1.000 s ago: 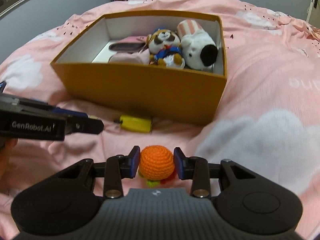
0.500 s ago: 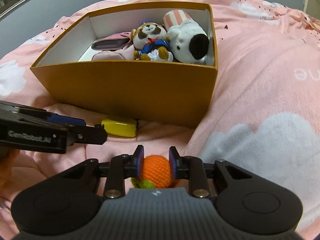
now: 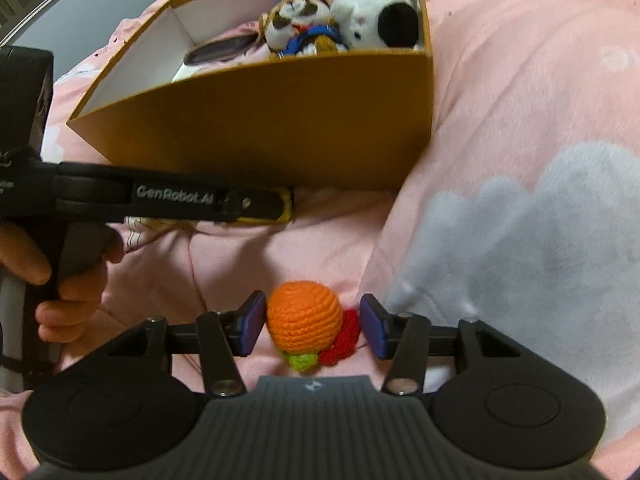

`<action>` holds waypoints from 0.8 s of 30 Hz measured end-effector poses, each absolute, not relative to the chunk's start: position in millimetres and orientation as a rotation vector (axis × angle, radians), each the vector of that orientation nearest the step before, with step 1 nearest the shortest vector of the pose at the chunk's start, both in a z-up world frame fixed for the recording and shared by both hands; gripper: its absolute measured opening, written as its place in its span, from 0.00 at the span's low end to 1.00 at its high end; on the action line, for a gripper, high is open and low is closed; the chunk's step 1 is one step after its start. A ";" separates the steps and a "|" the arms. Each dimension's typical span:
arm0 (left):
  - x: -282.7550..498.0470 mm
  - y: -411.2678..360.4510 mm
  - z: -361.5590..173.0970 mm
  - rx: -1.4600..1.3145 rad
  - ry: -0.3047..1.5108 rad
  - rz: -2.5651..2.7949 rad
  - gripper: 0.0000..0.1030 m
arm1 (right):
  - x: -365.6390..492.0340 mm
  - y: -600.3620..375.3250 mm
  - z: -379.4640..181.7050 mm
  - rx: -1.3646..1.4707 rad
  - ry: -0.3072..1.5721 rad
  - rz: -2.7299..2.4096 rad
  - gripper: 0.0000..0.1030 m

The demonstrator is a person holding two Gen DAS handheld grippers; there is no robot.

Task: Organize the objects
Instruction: 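Grasp the yellow tape measure with the left gripper while the right gripper grasps the crocheted orange, then carry the tape measure and crocheted orange into the box and release both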

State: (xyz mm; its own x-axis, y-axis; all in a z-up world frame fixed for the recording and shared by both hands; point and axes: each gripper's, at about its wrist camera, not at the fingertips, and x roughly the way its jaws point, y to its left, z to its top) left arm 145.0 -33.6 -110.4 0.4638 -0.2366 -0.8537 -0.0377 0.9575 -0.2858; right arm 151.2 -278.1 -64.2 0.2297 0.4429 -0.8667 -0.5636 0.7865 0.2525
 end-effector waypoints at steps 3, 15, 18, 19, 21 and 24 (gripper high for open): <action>147.6 -35.3 -117.5 -0.281 1.088 -0.129 0.72 | 153.1 -278.8 -66.9 -0.120 1.154 0.697 0.52; 127.7 -38.6 -107.6 -0.241 1.057 -0.165 0.61 | 155.6 -280.6 -65.1 -0.102 1.154 0.695 0.49; 110.0 -35.2 -92.5 -0.239 1.047 -0.195 0.60 | 152.2 -284.6 -57.8 -0.095 1.132 0.696 0.41; 104.5 -34.0 -87.4 -0.240 1.044 -0.205 0.60 | 151.2 -285.6 -54.9 -0.090 1.130 0.699 0.40; 92.3 -30.0 -76.0 -0.254 1.033 -0.231 0.60 | 149.3 -286.9 -49.0 -0.089 1.118 0.701 0.40; 76.4 -20.6 -56.1 -0.270 0.999 -0.259 0.60 | 146.7 -287.9 -37.7 -0.092 1.083 0.701 0.40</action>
